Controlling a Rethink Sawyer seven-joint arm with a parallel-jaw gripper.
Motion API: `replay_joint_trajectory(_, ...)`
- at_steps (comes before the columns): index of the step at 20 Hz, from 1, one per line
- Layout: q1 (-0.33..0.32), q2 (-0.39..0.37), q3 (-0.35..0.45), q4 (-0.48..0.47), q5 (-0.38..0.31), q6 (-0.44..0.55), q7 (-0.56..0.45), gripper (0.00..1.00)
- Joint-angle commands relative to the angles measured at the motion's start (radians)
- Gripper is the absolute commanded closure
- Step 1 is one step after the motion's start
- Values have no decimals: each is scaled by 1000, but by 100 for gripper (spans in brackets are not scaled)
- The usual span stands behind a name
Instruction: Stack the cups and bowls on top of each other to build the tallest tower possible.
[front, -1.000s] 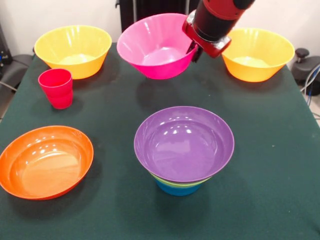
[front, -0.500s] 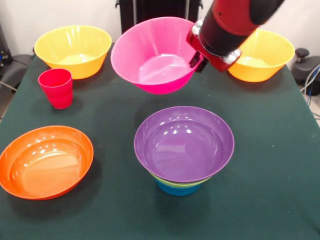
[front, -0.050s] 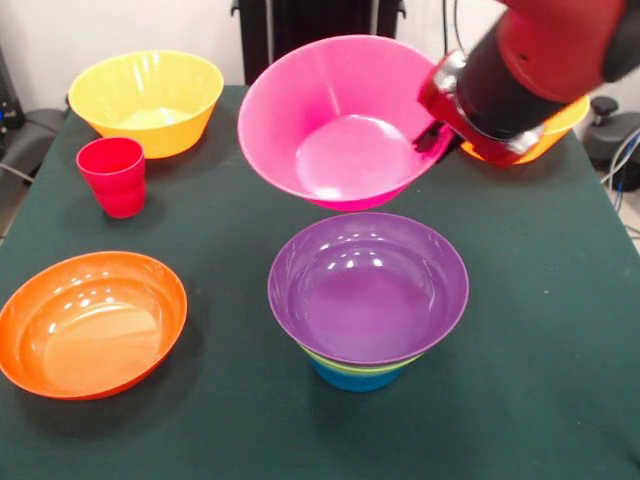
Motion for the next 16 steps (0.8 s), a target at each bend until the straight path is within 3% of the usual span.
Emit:
replay_joint_trajectory(1, -26, 92, -14, -307, 37, 233, 265, 100)
replay_joint_trajectory(10, -59, 165, -133, -480, 112, 360, 278, 100)
replay_joint_trajectory(16, -85, 192, -198, -540, 167, 366, 260, 100)
